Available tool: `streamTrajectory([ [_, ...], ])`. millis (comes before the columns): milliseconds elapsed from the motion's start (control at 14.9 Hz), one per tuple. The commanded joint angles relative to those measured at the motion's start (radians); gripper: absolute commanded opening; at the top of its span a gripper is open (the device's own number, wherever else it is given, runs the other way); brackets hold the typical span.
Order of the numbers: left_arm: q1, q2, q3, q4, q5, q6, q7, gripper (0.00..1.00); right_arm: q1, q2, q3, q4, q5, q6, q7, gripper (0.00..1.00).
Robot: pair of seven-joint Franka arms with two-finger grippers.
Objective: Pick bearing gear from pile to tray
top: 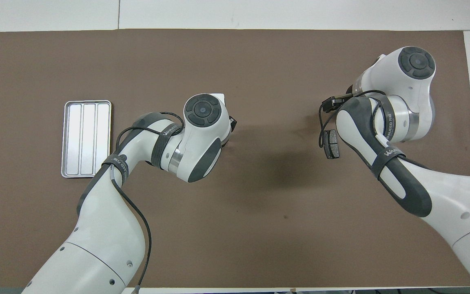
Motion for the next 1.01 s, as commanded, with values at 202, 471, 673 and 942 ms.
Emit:
streamTrajectory([
  [202, -0.010, -0.029, 0.023, -0.005, 0.020, -0.087, -0.009, 0.00, -0.015, 0.003, 0.010, -0.045, -0.015, 0.050, -0.014, 0.96],
  [471, 0.059, -0.135, 0.023, -0.043, 0.020, -0.215, 0.108, 0.00, -0.011, -0.001, 0.008, -0.081, -0.015, 0.089, -0.011, 0.71],
  [673, 0.160, -0.319, 0.023, -0.237, 0.020, -0.199, 0.328, 0.00, -0.011, -0.003, 0.008, -0.082, -0.015, 0.088, -0.009, 0.25],
  [942, 0.346, -0.399, 0.023, -0.310, 0.020, -0.200, 0.670, 0.00, -0.006, -0.012, 0.007, -0.067, -0.015, 0.059, -0.011, 0.00],
])
